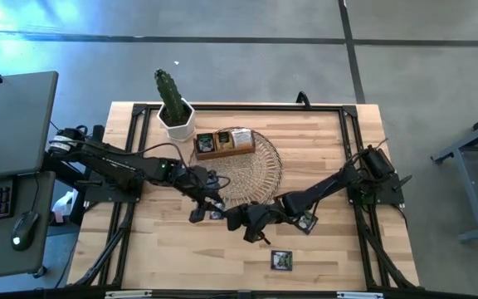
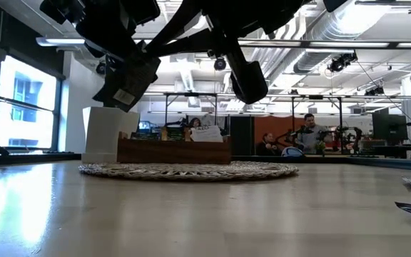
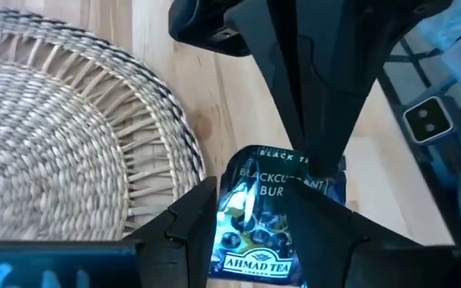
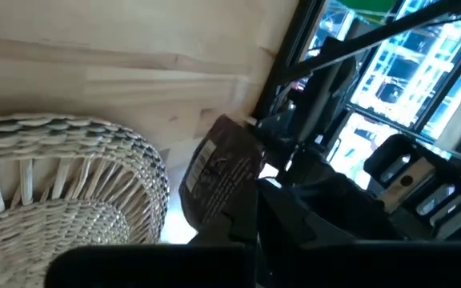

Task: Pick & Place Tea
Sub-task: Put the black tea bag into the left section of the wooden organizer

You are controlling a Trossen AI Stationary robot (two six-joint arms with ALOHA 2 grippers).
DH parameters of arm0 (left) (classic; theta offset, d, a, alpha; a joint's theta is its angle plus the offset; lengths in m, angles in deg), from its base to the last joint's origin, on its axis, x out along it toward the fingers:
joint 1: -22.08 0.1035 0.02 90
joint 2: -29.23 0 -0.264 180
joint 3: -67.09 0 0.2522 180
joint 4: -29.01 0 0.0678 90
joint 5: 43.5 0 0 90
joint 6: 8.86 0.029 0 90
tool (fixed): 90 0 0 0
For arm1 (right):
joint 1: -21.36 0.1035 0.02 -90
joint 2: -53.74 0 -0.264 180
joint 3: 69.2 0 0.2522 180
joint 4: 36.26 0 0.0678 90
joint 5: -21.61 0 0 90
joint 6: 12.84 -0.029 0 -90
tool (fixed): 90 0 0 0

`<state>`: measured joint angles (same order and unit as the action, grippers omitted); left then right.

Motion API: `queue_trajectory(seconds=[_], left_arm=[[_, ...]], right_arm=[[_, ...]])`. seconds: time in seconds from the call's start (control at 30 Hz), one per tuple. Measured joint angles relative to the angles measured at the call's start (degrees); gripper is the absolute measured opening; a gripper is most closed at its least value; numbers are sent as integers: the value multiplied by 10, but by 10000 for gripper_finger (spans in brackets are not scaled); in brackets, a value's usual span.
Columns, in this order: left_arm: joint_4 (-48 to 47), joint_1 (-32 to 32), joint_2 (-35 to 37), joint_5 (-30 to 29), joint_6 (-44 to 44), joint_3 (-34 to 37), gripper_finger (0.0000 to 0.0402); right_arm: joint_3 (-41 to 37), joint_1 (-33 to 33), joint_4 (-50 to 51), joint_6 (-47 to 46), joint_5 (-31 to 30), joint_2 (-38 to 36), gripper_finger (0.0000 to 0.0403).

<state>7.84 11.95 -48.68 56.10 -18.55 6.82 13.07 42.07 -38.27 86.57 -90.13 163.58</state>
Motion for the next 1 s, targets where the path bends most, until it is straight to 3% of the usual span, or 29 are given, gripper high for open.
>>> queue_trajectory(seconds=[0.27, 0.67, 1.0], left_arm=[[0, 0, 0, -25, 33, 0, 142], [0, 0, 2, 127, 26, 0, 142], [0, 12, 3, 152, 4, 0, 141]], right_arm=[[0, 6, 0, -1, 15, 0, 1], [0, 16, 1, 103, 53, 0, 1], [0, 15, 1, 119, 37, 0, 1]])
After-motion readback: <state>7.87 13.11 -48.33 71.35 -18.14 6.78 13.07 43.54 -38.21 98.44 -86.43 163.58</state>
